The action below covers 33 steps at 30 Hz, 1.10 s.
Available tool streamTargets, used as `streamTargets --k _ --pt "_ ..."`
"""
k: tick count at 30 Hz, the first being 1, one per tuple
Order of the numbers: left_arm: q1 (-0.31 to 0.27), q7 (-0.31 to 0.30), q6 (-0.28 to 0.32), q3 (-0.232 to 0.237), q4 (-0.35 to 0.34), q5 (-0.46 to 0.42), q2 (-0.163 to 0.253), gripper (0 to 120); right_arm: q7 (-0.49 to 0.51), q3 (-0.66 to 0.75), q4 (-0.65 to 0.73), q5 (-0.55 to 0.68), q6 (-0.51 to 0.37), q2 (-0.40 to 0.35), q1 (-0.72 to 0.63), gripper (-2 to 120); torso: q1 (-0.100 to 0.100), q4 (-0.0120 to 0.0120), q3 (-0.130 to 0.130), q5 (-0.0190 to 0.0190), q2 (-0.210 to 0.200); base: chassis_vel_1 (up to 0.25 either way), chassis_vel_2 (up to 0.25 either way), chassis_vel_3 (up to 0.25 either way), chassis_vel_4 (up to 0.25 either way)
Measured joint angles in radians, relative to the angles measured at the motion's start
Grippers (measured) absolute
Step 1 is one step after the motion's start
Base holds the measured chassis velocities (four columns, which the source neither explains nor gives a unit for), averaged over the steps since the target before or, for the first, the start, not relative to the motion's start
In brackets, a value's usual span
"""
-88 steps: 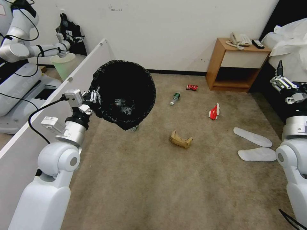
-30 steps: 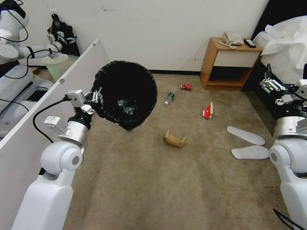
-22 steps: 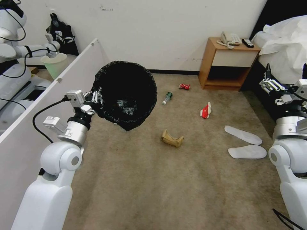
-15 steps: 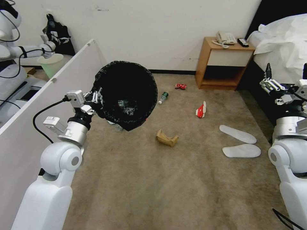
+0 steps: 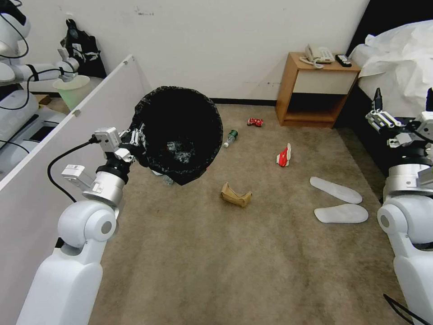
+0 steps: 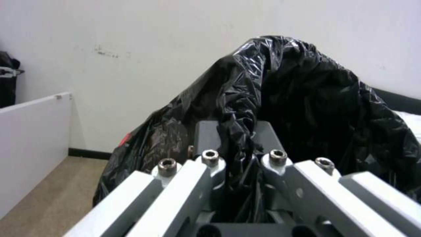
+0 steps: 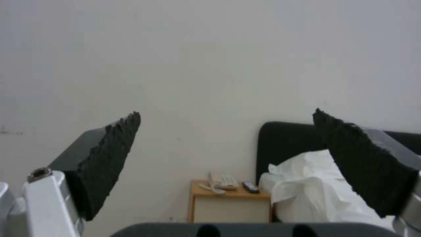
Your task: Pick up the trash bin, then pick up the garbage from the floor and place it into the trash bin.
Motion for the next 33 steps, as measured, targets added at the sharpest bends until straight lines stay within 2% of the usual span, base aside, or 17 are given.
streamTargets --k 13,24,27,33 --pt "0.000 0.000 0.000 -0.001 0.000 -0.002 -0.002 4 0.002 -0.003 0.004 0.007 -0.004 0.003 0.001 100 0.000 0.0000 0.000 0.0000 0.000 -0.011 0.005 0.007 -0.010" --pt "-0.003 0.000 0.000 -0.002 0.001 -0.004 -0.002 4 0.001 -0.004 0.001 0.006 0.000 0.004 0.003 100 0.000 0.0002 0.000 0.0005 0.000 -0.161 0.154 0.159 -0.163" --pt "-0.005 0.000 0.000 -0.001 0.002 -0.003 -0.003 4 0.001 -0.004 0.001 0.006 0.000 0.004 0.003 100 0.000 0.0001 0.001 -0.0004 0.000 -0.157 0.128 0.141 -0.121" --pt "-0.007 0.000 0.000 0.000 0.002 -0.003 -0.003 4 0.001 -0.004 0.001 0.008 0.000 0.002 0.006 100 0.000 0.0002 0.000 0.0000 0.000 -0.019 0.034 0.013 -0.013"
